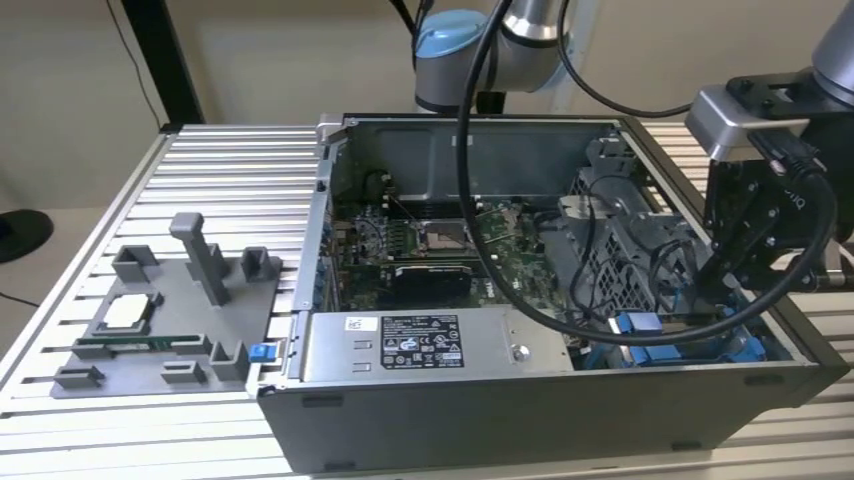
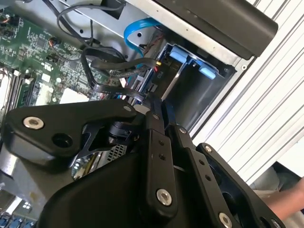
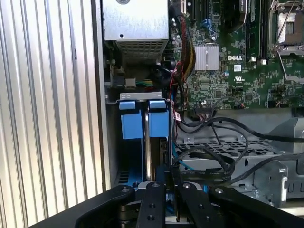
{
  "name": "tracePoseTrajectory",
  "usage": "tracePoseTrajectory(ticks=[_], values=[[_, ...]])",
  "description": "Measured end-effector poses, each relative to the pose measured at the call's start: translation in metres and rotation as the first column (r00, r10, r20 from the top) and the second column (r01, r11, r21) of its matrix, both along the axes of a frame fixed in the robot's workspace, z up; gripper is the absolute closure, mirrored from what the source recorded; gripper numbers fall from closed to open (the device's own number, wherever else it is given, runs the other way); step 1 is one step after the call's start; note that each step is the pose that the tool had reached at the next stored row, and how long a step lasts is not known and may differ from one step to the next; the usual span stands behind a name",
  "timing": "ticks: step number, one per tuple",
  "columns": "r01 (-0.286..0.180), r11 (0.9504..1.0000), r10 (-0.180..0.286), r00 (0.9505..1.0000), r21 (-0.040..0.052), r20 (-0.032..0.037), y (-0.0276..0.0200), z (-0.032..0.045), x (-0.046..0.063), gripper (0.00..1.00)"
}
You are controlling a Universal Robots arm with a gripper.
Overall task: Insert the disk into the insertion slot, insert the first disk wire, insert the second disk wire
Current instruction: 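Insert the second disk wire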
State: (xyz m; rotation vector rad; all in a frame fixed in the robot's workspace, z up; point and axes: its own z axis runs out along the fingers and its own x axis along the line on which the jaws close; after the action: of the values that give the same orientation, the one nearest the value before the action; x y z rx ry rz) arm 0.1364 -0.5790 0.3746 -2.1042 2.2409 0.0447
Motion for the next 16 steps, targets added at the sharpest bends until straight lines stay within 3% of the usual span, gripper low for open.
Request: tracePoseTrajectory(ticks=[16], values=[[0.0,1.0,0.0,1.0,0.0002,-0.0017,0.0,-0.0038,0.0018,1.0]])
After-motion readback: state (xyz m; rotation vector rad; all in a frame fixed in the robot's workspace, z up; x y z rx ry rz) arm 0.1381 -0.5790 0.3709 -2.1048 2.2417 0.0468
